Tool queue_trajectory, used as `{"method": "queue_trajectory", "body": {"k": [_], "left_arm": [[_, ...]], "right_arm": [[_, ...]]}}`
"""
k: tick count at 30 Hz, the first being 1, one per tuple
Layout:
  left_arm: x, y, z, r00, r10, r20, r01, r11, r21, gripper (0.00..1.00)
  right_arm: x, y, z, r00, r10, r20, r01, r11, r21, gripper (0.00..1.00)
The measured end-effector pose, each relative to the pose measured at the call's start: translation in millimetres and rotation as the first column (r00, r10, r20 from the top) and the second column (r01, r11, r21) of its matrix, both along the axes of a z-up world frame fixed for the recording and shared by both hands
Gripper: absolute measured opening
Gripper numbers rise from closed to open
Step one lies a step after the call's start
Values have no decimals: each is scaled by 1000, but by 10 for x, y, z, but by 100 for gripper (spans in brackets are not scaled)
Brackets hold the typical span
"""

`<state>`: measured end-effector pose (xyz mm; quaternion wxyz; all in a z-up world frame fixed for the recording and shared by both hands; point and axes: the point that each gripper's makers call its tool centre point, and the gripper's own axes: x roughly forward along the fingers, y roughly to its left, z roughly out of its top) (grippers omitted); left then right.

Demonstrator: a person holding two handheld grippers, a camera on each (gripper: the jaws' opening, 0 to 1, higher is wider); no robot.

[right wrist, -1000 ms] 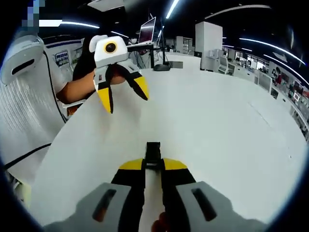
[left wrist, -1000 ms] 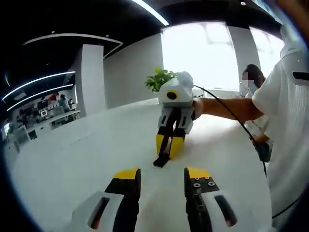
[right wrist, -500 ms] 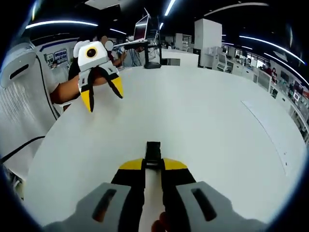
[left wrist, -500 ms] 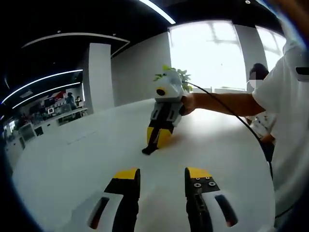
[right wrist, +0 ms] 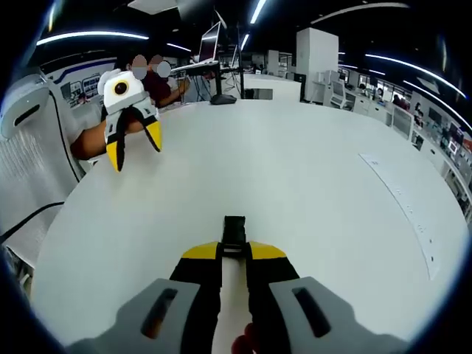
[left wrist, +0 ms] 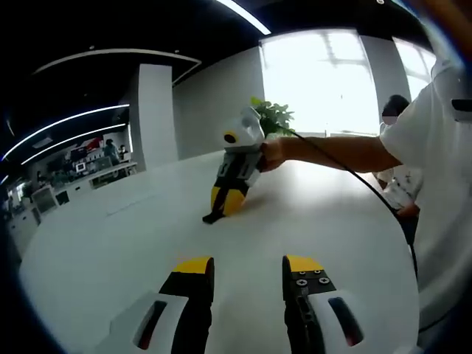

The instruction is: Snap the two parts of the plastic buckle together until the buckle closes and remains connected.

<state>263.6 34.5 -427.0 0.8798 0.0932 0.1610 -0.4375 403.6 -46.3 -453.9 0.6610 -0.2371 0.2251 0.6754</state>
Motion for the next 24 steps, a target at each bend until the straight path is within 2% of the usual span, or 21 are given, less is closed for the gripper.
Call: {"method": "queue_trajectory", "body": {"k": [7,19,24], "left_arm": [[-11,31,13,1000,9,6,-9,1000,-2,37],[1,57,-20,1000,10,2,-10,1000,-3,36],[13,64,-28,1000,8,1,-8,1000,1,36]], "right_arm": [[95,-1,1,1000,19,6,-19,1000,0,12],[110,-13,1,1000,16,15,-17,1000,15,13],[182,-39,3,1000,14,5,-14,1000,18,19]]}}
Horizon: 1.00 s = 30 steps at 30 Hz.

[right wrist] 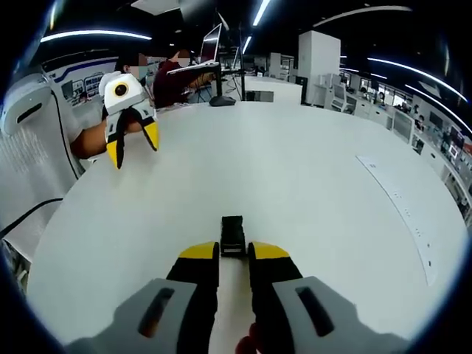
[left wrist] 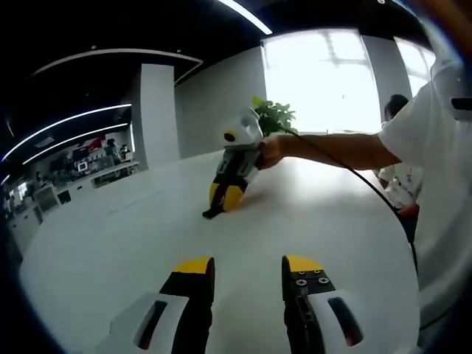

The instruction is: Snap the two parts of the plastic buckle together until the buckle closes and remains connected.

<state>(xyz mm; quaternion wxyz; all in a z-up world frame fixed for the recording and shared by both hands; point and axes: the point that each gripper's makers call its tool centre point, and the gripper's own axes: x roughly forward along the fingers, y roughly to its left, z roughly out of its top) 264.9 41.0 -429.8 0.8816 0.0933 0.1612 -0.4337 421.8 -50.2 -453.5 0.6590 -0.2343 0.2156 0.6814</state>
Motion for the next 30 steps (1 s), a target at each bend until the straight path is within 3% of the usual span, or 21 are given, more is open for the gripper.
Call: {"method": "queue_trajectory", "body": {"k": [4,9,19,27,30], "left_arm": [[16,13,13,1000,1,3,-1,1000,-3,36],[16,12,11,1000,1,3,-1,1000,-4,36],[39,17,21,1000,6,7,-5,1000,-8,36],[122,-23,134,999,36,19,-35,999,-38,36],[152,-42,137,999,41,13,-40,998,-40,36]], "right_arm": [[-39,5,0,1000,3,7,-3,1000,2,20],[-69,15,-4,1000,5,6,-5,1000,13,29],[-130,-13,-34,999,-25,-21,25,1000,17,33],[-209,-115,79,994,-108,-32,111,991,74,29],[-246,-159,80,986,-157,-50,161,984,76,32]]}}
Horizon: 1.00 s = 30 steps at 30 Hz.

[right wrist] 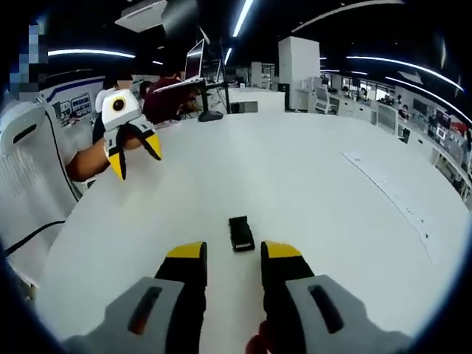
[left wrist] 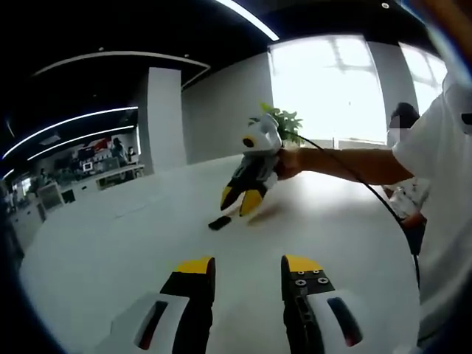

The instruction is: Snap the two parts of the plastic buckle together until the buckle closes and remains connected.

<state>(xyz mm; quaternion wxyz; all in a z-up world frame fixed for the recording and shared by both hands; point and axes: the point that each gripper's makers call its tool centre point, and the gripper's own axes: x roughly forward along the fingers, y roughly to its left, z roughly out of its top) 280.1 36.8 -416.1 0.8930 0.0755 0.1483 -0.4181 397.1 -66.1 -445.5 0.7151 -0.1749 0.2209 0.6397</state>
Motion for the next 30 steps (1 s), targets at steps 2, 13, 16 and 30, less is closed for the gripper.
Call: {"method": "queue_trajectory", "body": {"k": [2,13,16,30], "left_arm": [[27,-5,7,1000,12,-1,-12,1000,-6,36],[179,-83,45,995,96,0,-96,995,-32,35],[223,-105,30,993,114,-7,-114,993,-32,34],[477,-26,-43,973,228,-43,-229,973,-37,33]], "right_arm": [[-38,-34,-4,999,-34,-3,34,999,3,32],[-219,-187,123,953,-299,49,296,953,60,32],[-265,-227,151,937,-346,51,343,937,66,32],[-473,-307,187,832,-552,58,545,832,102,36]]}}
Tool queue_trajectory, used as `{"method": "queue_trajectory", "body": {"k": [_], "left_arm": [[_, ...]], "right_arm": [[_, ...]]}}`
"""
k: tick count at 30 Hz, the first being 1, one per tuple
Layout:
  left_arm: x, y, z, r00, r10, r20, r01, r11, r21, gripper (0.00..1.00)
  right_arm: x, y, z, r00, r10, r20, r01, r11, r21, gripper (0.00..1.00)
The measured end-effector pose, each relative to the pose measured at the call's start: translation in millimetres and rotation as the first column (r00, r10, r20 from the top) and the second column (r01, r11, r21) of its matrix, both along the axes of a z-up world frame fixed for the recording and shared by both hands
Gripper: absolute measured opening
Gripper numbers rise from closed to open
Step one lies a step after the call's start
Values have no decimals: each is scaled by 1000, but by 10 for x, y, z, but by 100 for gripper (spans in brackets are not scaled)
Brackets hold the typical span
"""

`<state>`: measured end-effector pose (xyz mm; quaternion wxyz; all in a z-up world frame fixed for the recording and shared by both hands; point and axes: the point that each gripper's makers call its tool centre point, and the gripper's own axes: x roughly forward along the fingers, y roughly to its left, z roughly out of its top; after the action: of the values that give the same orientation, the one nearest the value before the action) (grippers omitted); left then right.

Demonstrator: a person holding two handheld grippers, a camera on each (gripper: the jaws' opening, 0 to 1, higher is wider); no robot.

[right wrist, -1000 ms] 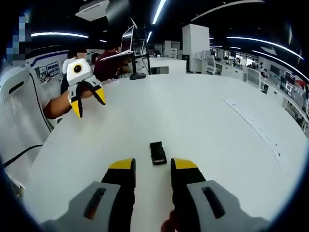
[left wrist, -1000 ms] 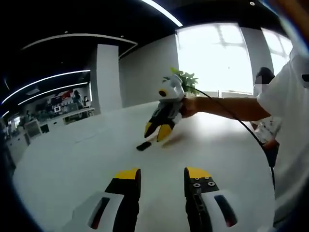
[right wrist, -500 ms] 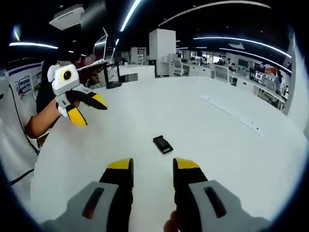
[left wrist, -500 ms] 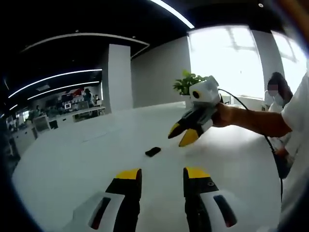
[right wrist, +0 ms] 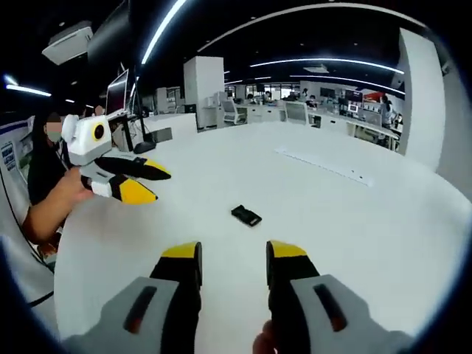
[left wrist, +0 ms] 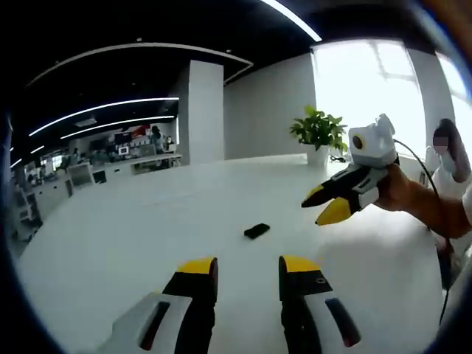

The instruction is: Snap the two parts of the plastic buckle together until the buckle closes and remains connected.

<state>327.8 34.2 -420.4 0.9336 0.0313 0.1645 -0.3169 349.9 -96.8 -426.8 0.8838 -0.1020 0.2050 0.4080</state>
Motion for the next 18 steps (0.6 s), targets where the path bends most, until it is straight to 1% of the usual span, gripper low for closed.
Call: {"method": "queue_trajectory", "body": {"k": [3,5,7,8,14,16,18], "left_arm": [[-7,-16,-8,1000,0,0,0,1000,6,33],[-13,-17,-8,1000,0,2,0,1000,10,33],[-15,-10,-10,1000,5,0,-5,1000,12,33],[-19,-5,-12,1000,5,0,-5,1000,14,33],[-105,106,8,999,33,1,-33,999,5,33],[-123,143,14,999,41,1,-41,999,3,33],[-186,155,19,999,48,4,-48,999,3,33]], "right_arm": [[-65,14,-34,1000,-18,-6,18,1000,3,37],[-111,17,-41,1000,-24,-10,23,1000,-12,37],[-132,17,-51,1000,-16,-11,16,1000,-14,37],[-110,16,-47,1000,-17,-16,17,1000,-10,37],[-207,-64,14,999,-51,-15,51,999,15,37],[-276,-90,14,998,-66,-15,66,998,13,37],[-323,-125,31,996,-91,2,91,996,19,37]]}}
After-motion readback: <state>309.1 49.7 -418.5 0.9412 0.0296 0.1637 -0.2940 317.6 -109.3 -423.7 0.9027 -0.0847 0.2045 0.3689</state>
